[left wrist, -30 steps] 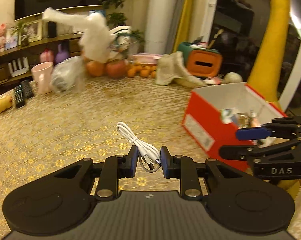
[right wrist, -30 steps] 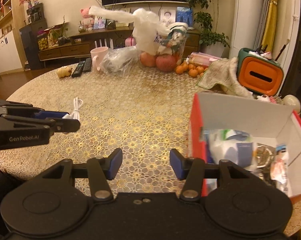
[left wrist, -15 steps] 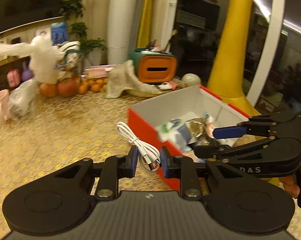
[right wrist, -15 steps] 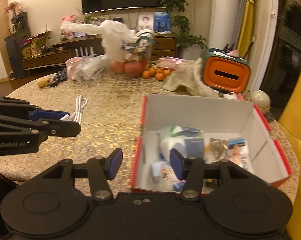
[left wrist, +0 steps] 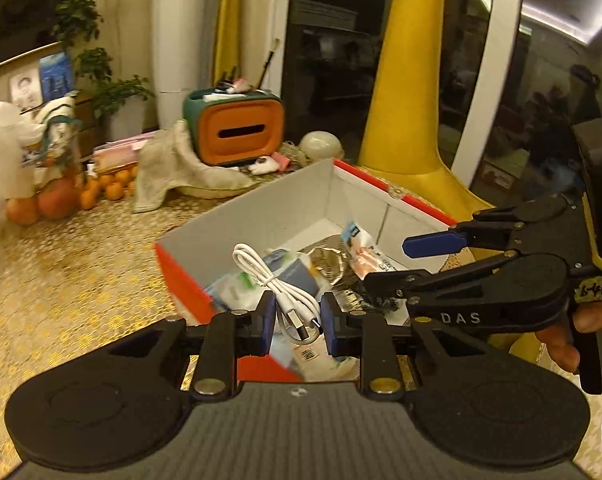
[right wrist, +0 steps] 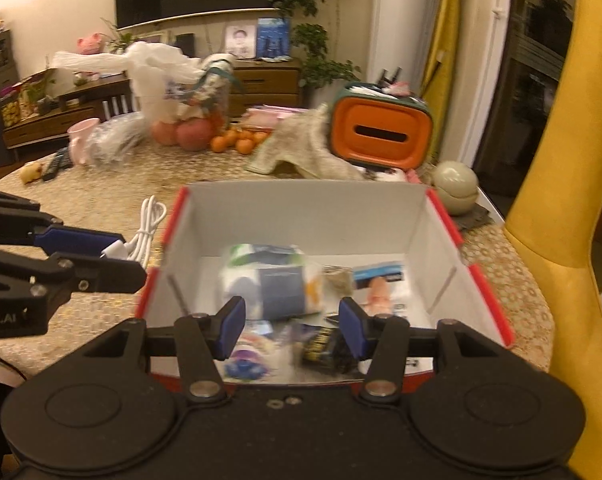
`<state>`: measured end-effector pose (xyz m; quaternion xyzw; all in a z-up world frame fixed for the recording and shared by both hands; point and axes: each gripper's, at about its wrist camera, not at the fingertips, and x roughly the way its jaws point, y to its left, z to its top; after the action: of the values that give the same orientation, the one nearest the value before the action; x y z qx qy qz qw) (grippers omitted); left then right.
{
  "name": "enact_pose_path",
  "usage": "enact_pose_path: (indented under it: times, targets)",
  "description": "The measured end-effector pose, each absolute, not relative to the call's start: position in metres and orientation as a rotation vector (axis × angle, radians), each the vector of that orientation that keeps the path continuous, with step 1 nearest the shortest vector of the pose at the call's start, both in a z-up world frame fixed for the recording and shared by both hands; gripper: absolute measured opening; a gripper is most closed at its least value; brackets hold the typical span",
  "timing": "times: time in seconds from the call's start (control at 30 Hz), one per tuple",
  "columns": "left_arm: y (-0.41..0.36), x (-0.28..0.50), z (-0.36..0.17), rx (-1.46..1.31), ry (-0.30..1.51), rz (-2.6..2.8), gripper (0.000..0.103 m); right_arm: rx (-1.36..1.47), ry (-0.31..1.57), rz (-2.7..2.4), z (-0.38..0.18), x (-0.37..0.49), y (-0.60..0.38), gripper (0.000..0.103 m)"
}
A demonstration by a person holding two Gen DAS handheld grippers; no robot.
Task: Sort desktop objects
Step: 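Carry the white cable with the left tool into the shoebox, then open the left tool to drop the white cable in the box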
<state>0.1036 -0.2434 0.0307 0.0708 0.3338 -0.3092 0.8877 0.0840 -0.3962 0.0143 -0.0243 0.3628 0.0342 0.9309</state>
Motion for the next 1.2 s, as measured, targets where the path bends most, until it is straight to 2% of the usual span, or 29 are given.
enact_pose_path:
  times: [0.57, 1.1, 1.13, 1.17, 1.2]
  targets:
    - [-0.303, 0.148, -0.008, 0.208, 0.794, -0.733, 0.023, -0.024, 0.807, -0.004, -0.017, 0.111, -0.441, 0.049]
    - [-0.311, 0.170, -0.042, 0.217, 0.886, -0.735, 0.024, -0.020, 0.844, -0.014, -0.033, 0.119, -0.447, 0.050]
    - [-0.311, 0.171, -0.042, 0.213, 0.891, -0.739, 0.025, -0.019, 0.844, -0.016, -0.033, 0.119, -0.447, 0.050]
    - [-0.310, 0.171, -0.042, 0.207, 0.892, -0.741, 0.030, -0.019, 0.844, -0.017, -0.034, 0.119, -0.447, 0.050]
    - [-0.310, 0.170, -0.042, 0.201, 0.893, -0.742, 0.041, -0.018, 0.844, -0.016, -0.034, 0.119, -0.447, 0.051]
